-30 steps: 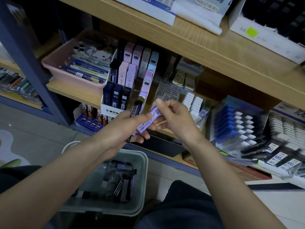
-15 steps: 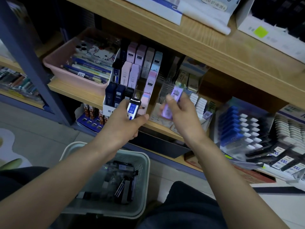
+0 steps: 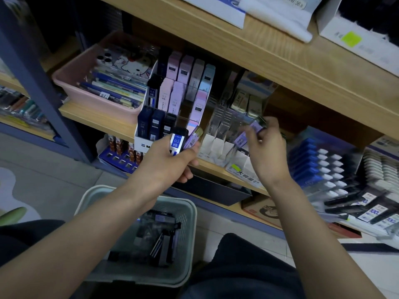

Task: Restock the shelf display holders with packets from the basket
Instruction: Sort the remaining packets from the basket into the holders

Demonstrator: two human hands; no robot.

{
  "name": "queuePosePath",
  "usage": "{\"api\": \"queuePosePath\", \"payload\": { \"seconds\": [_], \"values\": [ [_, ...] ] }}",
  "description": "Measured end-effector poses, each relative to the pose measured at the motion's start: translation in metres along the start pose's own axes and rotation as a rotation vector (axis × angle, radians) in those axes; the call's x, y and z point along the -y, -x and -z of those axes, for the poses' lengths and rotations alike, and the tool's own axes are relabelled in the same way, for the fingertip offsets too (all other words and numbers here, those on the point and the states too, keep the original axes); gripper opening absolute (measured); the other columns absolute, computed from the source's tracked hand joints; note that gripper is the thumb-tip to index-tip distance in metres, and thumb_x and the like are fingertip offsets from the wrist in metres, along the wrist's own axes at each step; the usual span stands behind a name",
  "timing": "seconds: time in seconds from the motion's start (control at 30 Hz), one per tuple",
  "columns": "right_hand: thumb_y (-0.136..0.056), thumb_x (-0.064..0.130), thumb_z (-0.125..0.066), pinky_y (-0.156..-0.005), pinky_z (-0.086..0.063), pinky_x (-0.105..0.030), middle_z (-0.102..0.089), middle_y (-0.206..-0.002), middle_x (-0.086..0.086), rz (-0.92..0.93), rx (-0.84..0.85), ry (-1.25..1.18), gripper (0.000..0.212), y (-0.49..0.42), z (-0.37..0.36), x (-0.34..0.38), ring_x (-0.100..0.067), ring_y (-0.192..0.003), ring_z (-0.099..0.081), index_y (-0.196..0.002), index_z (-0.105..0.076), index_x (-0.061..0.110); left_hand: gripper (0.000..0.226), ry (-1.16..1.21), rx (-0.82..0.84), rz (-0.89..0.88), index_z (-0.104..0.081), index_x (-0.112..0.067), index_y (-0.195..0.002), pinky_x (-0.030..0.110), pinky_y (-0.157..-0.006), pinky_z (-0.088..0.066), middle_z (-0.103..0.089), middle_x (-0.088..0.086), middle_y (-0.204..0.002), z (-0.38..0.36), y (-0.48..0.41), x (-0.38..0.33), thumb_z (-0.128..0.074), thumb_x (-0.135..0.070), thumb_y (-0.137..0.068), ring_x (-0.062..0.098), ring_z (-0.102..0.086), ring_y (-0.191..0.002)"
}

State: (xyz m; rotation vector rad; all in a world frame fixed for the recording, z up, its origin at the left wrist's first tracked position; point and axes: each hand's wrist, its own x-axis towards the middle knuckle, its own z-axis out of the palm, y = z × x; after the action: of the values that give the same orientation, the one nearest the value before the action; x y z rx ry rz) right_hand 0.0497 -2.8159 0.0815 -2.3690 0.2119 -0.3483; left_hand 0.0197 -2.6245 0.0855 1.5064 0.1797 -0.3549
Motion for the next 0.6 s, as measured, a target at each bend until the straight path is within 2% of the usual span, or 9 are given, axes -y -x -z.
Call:
{"api": "queuePosePath", "payload": {
  "seconds": [0.07,0.1,0.17,0.23,0.33,0.47,0.53,0.6],
  "values": [
    [-0.098,0.028,-0.044,-0.064,-0.048,-0.031,-0.065,-0.096,-0.007,0.026,-0.068,0.059,0.026,0.001,0.008,-0.009,-0.019,-0.075,-0.060,-0.112,-0.050,0.007,0.007,0.007,0.025,0.007,-0.061,-0.021,-0.089,0.016,-0.043,-0.042,-0.062,-0.003,-0.063,-0.006,0.001,0.000,-0.056,-0.018,-0.093,0.004,-0.051,-0.043],
    [-0.099,0.029,-0.043,-0.069,-0.044,-0.034,-0.061,-0.099,-0.011,0.042,-0.114,0.102,0.027,0.002,0.013,-0.014,-0.024,-0.083,-0.058,-0.109,-0.052,0.006,0.006,0.005,0.036,0.009,-0.062,-0.019,-0.091,0.016,-0.043,-0.042,-0.062,-0.003,-0.062,-0.010,0.001,0.000,-0.056,-0.018,-0.093,0.004,-0.051,-0.042],
    [-0.099,0.026,-0.043,-0.070,-0.030,-0.025,-0.054,-0.102,-0.015,0.061,-0.212,0.186,0.026,0.002,0.023,-0.026,-0.027,-0.092,-0.050,-0.103,-0.054,0.002,0.007,0.009,0.050,0.016,-0.062,-0.017,-0.093,0.015,-0.042,-0.042,-0.061,-0.003,-0.062,-0.018,0.000,0.002,-0.055,-0.017,-0.093,0.004,-0.050,-0.041],
    [-0.098,0.023,-0.046,-0.067,-0.026,-0.024,-0.054,-0.099,-0.015,0.046,-0.276,0.199,0.023,0.002,0.033,-0.036,-0.028,-0.089,-0.049,-0.103,-0.053,0.003,0.009,0.016,0.058,0.027,-0.062,-0.019,-0.092,0.016,-0.041,-0.042,-0.061,-0.002,-0.064,-0.025,0.000,0.003,-0.054,-0.015,-0.093,0.004,-0.050,-0.041],
    [-0.094,0.021,-0.054,-0.064,-0.034,-0.029,-0.057,-0.089,-0.007,0.015,-0.307,0.137,0.021,0.005,0.041,-0.047,-0.025,-0.078,-0.054,-0.110,-0.051,0.008,0.007,0.016,0.070,0.034,-0.062,-0.018,-0.092,0.015,-0.041,-0.042,-0.061,-0.001,-0.065,-0.033,0.001,0.004,-0.055,-0.016,-0.093,0.004,-0.050,-0.041],
    [-0.089,0.020,-0.062,-0.070,-0.050,-0.042,-0.063,-0.086,-0.001,-0.031,-0.248,0.118,0.015,0.006,0.041,-0.058,-0.023,-0.080,-0.062,-0.100,-0.054,0.013,0.005,0.006,0.084,0.049,-0.061,-0.018,-0.092,0.016,-0.042,-0.042,-0.061,-0.001,-0.065,-0.040,0.000,0.008,-0.057,-0.018,-0.092,0.004,-0.051,-0.042],
    [-0.088,0.018,-0.064,-0.071,-0.051,-0.036,-0.064,-0.084,0.001,-0.032,-0.224,0.111,0.012,0.005,0.041,-0.062,-0.017,-0.078,-0.062,-0.095,-0.055,0.016,0.007,-0.001,0.089,0.061,-0.062,-0.018,-0.094,0.015,-0.042,-0.043,-0.062,0.000,-0.066,-0.044,-0.001,0.010,-0.056,-0.016,-0.093,0.004,-0.051,-0.042],
    [-0.088,0.017,-0.064,-0.068,-0.045,-0.025,-0.065,-0.087,-0.002,-0.017,-0.236,0.101,0.009,0.002,0.042,-0.066,-0.013,-0.077,-0.060,-0.094,-0.057,0.018,0.008,-0.008,0.093,0.063,-0.063,-0.018,-0.097,0.015,-0.042,-0.043,-0.062,0.000,-0.068,-0.047,-0.001,0.012,-0.055,-0.016,-0.093,0.004,-0.051,-0.042]
  ]
}}
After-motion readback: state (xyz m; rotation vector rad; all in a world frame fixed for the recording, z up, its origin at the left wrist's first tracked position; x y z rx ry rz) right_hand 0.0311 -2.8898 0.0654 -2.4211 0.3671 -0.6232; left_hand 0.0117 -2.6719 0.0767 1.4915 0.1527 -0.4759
